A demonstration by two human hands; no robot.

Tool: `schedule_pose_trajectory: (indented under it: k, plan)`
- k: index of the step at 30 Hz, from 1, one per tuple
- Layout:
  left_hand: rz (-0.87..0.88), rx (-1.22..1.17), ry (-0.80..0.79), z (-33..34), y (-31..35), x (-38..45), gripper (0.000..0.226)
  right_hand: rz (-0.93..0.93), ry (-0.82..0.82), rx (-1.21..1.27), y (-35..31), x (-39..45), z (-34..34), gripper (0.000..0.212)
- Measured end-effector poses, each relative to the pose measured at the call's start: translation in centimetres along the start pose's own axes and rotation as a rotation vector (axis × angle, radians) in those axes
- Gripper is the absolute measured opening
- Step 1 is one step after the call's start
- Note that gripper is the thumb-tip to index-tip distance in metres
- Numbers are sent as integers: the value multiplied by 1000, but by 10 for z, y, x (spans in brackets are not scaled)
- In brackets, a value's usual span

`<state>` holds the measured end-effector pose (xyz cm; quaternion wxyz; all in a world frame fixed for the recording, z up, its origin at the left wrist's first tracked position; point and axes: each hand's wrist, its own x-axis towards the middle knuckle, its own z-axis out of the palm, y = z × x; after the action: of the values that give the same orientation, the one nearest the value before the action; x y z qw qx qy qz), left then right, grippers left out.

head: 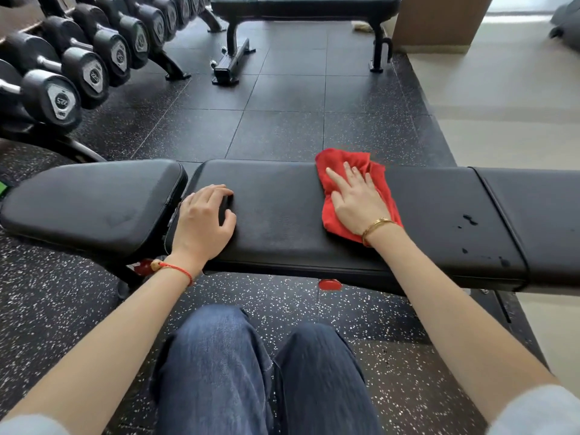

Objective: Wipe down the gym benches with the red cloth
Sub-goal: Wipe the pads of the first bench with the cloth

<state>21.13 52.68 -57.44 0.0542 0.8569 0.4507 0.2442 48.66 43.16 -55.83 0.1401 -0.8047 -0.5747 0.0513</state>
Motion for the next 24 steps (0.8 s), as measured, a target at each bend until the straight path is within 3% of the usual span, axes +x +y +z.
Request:
schedule_pose_trajectory:
  k: [3, 6, 14, 21, 24]
  plan:
    - [26, 70, -40, -3, 4, -1, 37, -153, -1, 36, 5, -45, -1, 55]
    - [66, 152, -65, -8, 11, -3, 36, -186, 24, 53, 22, -79, -4, 54]
    - [211, 77, -130, 2, 80, 8, 42, 207, 13, -10, 61, 0, -23, 53]
    - [149, 70, -186, 52, 152, 18, 48, -105, 16, 45, 58, -66, -13, 54]
    - [118, 50, -195, 65, 163, 12, 47, -58, 49, 49, 86, -84, -20, 53]
